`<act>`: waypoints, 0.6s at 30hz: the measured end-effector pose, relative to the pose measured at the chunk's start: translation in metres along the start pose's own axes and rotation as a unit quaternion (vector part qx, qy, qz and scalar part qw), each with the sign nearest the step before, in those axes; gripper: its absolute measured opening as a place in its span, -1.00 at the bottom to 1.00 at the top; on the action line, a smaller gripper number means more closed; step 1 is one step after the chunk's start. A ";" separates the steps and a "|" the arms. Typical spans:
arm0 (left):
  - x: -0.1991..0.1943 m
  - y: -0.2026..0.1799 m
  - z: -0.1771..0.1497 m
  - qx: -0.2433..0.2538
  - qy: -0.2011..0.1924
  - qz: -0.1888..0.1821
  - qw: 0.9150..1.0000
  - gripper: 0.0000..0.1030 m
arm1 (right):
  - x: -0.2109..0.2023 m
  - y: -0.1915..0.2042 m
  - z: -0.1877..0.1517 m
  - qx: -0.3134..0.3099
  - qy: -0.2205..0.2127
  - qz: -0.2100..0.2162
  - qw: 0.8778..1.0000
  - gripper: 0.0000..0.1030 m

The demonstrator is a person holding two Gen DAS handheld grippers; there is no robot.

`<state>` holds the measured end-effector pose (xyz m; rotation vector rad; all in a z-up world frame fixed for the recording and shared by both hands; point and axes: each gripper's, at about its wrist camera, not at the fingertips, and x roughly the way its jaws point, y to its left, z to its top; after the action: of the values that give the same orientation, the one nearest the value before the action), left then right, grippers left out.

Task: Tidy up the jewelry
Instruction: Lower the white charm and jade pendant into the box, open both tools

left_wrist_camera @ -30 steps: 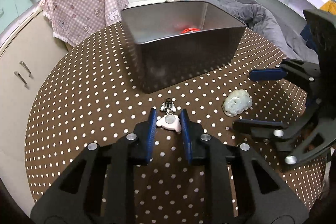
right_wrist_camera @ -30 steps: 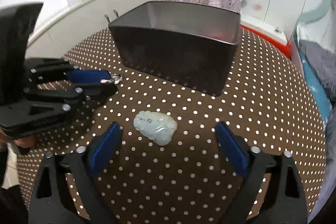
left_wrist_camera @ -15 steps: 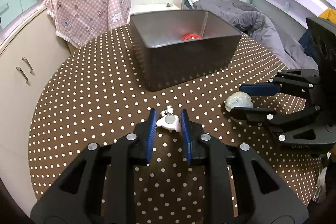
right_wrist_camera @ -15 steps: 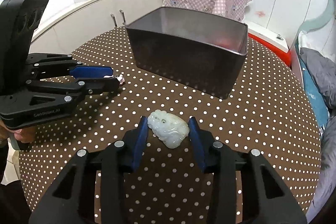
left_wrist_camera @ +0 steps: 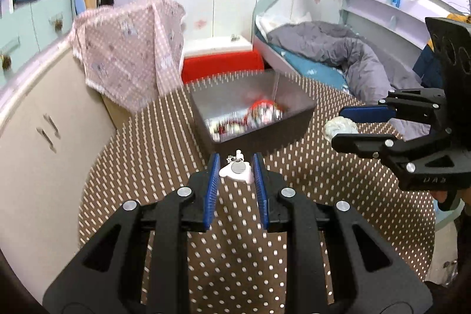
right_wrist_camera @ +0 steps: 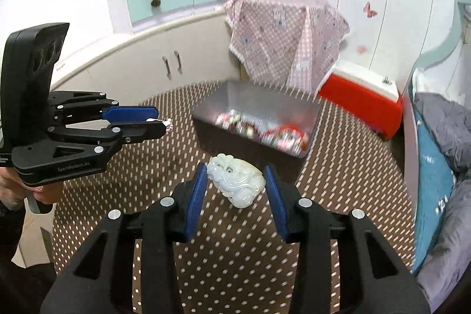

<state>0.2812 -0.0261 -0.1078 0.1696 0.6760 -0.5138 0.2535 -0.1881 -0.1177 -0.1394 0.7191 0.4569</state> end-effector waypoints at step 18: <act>0.012 0.009 0.085 0.001 -0.060 -0.016 0.998 -0.55 | -0.005 -0.046 0.088 0.021 -0.066 0.016 0.997 -0.27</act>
<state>0.3411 -0.0493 -0.0496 0.1295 0.5623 -0.5518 0.3240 -0.2068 -0.0496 -0.0569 0.6019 0.4773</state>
